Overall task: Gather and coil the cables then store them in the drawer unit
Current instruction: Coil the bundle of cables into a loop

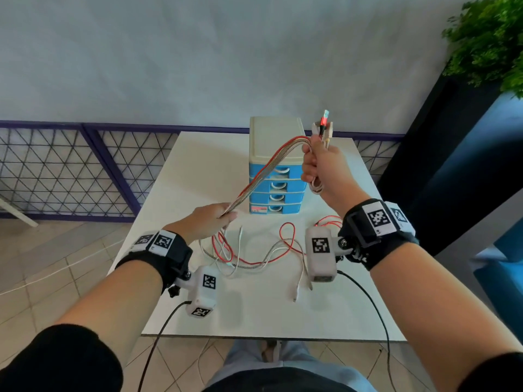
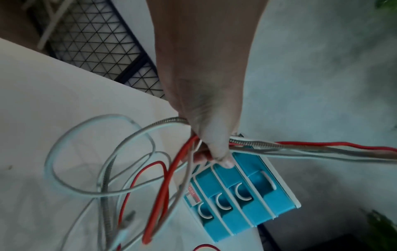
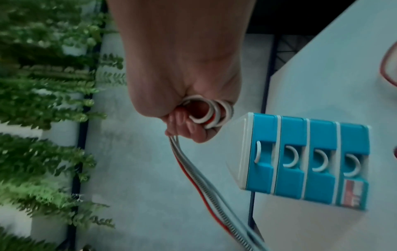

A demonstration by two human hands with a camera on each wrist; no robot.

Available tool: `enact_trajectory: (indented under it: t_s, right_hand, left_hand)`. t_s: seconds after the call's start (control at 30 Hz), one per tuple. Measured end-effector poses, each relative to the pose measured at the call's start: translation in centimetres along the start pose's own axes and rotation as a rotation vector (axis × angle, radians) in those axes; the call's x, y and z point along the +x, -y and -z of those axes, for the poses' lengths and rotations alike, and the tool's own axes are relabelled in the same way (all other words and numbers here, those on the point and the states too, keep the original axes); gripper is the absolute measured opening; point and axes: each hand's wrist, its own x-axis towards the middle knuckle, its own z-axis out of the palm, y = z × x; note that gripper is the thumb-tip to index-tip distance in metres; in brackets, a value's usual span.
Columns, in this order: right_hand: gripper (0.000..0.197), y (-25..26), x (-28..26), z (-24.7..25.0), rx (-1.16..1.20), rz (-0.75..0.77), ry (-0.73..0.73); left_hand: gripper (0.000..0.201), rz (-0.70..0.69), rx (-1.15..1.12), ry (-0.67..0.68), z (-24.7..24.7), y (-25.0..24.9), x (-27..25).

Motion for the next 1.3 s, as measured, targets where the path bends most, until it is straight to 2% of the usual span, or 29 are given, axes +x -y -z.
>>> enact_trajectory:
  t_s: [0.07, 0.17, 0.2, 0.27, 0.33, 0.43, 0.53, 0.6, 0.63, 0.67, 0.7, 0.73, 0.8, 0.83, 0.87, 0.9, 0.97, 1.0, 1.03, 1.13, 1.23, 1.3]
  right_hand:
    - [0.036, -0.2, -0.2, -0.1, -0.014, 0.001, 0.008]
    - [0.035, -1.1, -0.6, 0.1, -0.064, -0.011, 0.055]
    - [0.035, -1.4, -0.9, 0.2, -0.082, -0.022, 0.080]
    - [0.035, -1.8, -1.3, 0.5, -0.129, -0.053, 0.121]
    - [0.035, -1.5, -1.5, 1.0, -0.226, -0.062, 0.134]
    - [0.035, -1.0, -1.5, 1.6, -0.344, -0.051, 0.125]
    - [0.036, -1.2, -1.3, 1.4, -0.315, -0.036, 0.121]
    - [0.036, -1.4, -1.1, 1.3, -0.261, -0.028, 0.120]
    - [0.036, -1.5, -1.0, 1.5, -0.240, -0.028, 0.117]
    - [0.035, -1.6, -0.8, 1.7, -0.233, -0.032, 0.119]
    - [0.034, -1.7, -0.9, 2.0, -0.243, -0.042, 0.126]
    - [0.034, -2.0, -0.9, 2.4, -0.268, -0.058, 0.141]
    - [0.034, -2.6, -1.3, 2.8, -0.332, -0.113, 0.194]
    - [0.035, -2.9, -1.5, 2.8, -0.362, -0.148, 0.227]
    - [0.036, -3.3, -1.6, 2.8, -0.391, -0.181, 0.263]
    - [0.036, -3.7, -1.8, 2.7, -0.412, -0.209, 0.300]
    - [0.034, -4.1, -2.0, 2.2, -0.419, -0.250, 0.369]
    - [0.034, -4.2, -2.0, 2.0, -0.407, -0.262, 0.400]
    - [0.034, -4.0, -2.1, 1.7, -0.389, -0.271, 0.427]
    - [0.034, -3.5, -2.1, 1.1, -0.338, -0.268, 0.461]
    - [0.032, -3.1, -2.3, 1.4, -0.279, -0.306, 0.463]
    - [0.029, -3.1, -2.3, 1.7, -0.282, -0.310, 0.485]
  left_hand:
    - [0.028, 0.061, 0.171, 0.097, -0.2, 0.8, 0.6]
    - [0.040, 0.236, 0.345, 0.250, 0.7, 0.5, 0.4]
    - [0.042, 0.275, 0.376, 0.264, 1.1, 0.2, 0.3]
    - [0.039, 0.314, 0.377, 0.193, 2.1, -0.5, 0.2]
    - [0.033, 0.399, 0.207, 0.053, 3.2, -0.2, 1.0]
    - [0.025, 0.433, -0.086, -0.396, 6.5, 0.1, 2.4]
    - [0.028, 0.252, -0.210, -0.754, 10.1, -0.7, 3.1]
    - [0.028, 0.122, -0.225, -0.857, 11.3, -1.3, 3.2]
    - [0.026, 0.071, -0.211, -0.852, 11.3, -1.6, 3.2]
    - [0.022, 0.047, -0.176, -0.788, 11.0, -1.3, 3.3]
    - [0.022, 0.065, -0.107, -0.654, 10.3, -0.9, 3.2]
    - [0.031, 0.125, 0.007, -0.480, 9.5, -0.2, 3.3]
    - [0.074, 0.259, 0.232, -0.113, 7.7, 1.0, 3.2]
    - [0.089, 0.252, 0.276, -0.028, 6.7, 0.9, 2.9]
    - [0.093, 0.184, 0.257, -0.014, 5.8, 0.3, 2.8]
    - [0.088, 0.069, 0.169, -0.048, 5.1, -1.0, 2.4]
    - [0.067, -0.178, -0.155, -0.131, 3.6, -4.0, 2.1]
    - [0.054, -0.252, -0.336, -0.130, 3.1, -5.5, 1.8]
    - [0.046, -0.285, -0.450, -0.096, 2.8, -6.9, 1.5]
    - [0.044, -0.270, -0.580, -0.001, 2.0, -8.7, 1.4]
    - [0.047, -0.242, -0.586, -0.078, 2.0, -8.8, 1.8]
    - [0.048, -0.218, -0.612, -0.079, 2.2, -8.9, 1.8]
